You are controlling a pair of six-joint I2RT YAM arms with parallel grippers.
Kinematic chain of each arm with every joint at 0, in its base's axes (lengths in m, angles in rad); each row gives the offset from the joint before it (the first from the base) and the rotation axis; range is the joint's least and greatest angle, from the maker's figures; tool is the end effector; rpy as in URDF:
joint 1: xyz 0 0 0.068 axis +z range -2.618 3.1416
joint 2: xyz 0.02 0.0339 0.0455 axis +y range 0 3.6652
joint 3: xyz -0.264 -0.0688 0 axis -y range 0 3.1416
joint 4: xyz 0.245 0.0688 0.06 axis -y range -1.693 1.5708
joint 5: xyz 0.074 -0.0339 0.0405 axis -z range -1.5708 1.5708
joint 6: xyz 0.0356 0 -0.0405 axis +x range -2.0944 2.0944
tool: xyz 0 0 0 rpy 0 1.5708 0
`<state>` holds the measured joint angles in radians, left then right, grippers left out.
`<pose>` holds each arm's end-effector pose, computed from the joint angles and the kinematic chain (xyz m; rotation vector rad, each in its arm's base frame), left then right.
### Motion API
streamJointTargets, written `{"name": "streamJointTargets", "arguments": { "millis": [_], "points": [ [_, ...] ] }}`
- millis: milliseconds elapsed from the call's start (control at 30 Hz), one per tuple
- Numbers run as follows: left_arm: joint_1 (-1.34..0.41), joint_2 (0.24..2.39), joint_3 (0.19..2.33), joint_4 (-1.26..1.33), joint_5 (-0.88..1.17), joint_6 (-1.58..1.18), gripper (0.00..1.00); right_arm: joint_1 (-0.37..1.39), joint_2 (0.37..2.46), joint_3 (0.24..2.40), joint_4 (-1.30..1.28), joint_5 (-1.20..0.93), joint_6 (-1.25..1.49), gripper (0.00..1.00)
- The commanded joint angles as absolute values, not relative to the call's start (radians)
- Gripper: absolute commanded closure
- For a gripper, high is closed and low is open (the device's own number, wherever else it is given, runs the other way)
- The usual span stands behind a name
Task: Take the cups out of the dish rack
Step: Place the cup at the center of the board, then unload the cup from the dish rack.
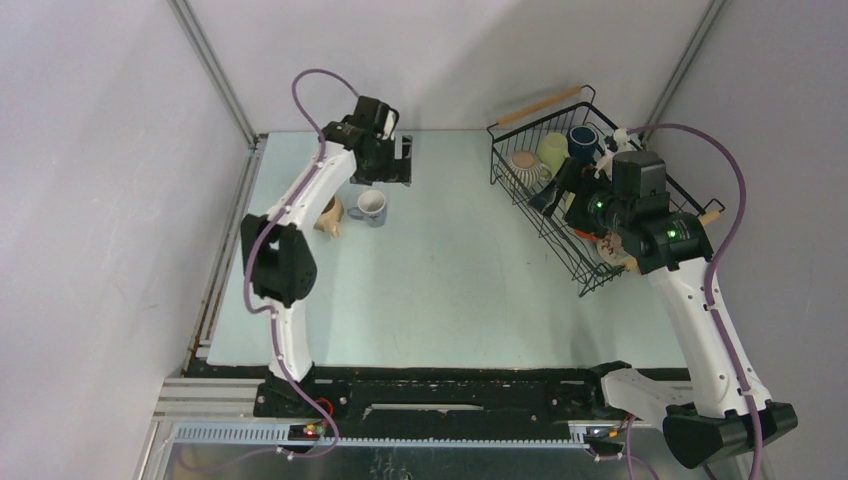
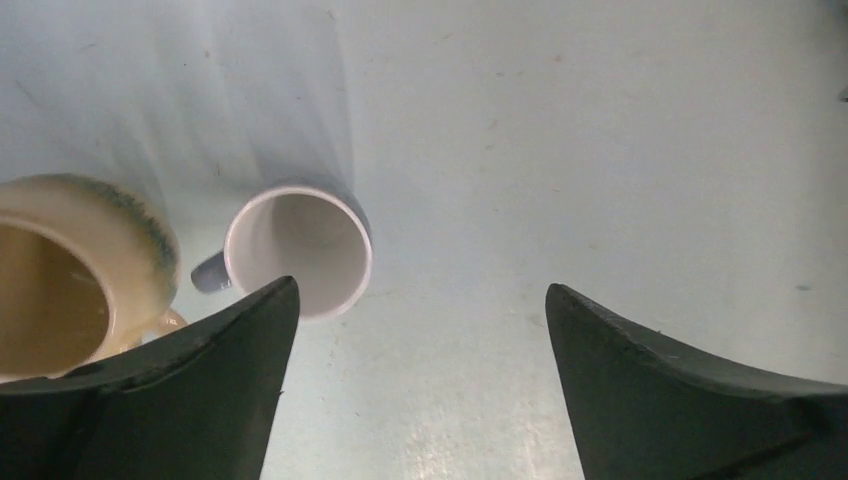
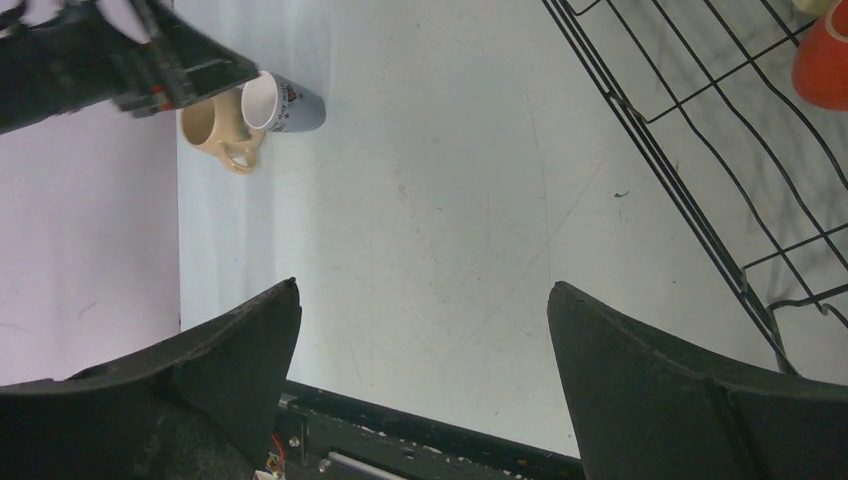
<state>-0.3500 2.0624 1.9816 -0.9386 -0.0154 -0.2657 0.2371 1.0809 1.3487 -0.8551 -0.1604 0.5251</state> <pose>0.4239 -0.1542 0.2929 0.1041 2.6020 -0.2041 0.1999 0.0542 0.4087 0.2232 2.2027 0.6057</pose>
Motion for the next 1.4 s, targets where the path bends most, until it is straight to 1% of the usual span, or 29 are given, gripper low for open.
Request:
{"name": "streamJointTargets", "arguments": {
  "millis": [0,233,500,767,900,1033,1133,1367],
  "points": [
    [-0.374,1.849,1.874,-0.859,-0.011,-0.265,0.00,0.242,1.086,1.349,-0.843,-0.125,0.516,0.00],
    [-0.417,1.624,1.630,-0.765,0.020,-0.284,0.00,0.236,1.115,1.349,-0.843,-0.079,0.510,0.00],
    [-0.494,1.475,1.533,-0.764,0.031,-0.286,0.00,0.141,1.156,1.349,-0.852,-0.058,0.493,0.00],
    [-0.585,1.383,1.442,-0.689,0.088,-0.280,0.00,0.043,1.233,1.364,-0.833,-0.026,0.459,0.00],
    [-0.631,1.334,1.370,-0.618,0.079,-0.275,0.00,0.031,1.292,1.416,-0.854,0.068,0.441,0.00],
    [-0.638,1.293,1.281,-0.552,0.107,-0.287,0.00,0.009,1.336,1.478,-0.898,0.164,0.433,0.00],
    [-0.644,1.280,1.267,-0.548,0.155,-0.296,0.00,-0.030,1.366,1.494,-0.923,0.207,0.434,0.00],
    [-0.655,1.245,1.242,-0.543,0.178,-0.289,0.00,-0.079,1.427,1.483,-0.945,0.255,0.456,0.00]
  ]
}}
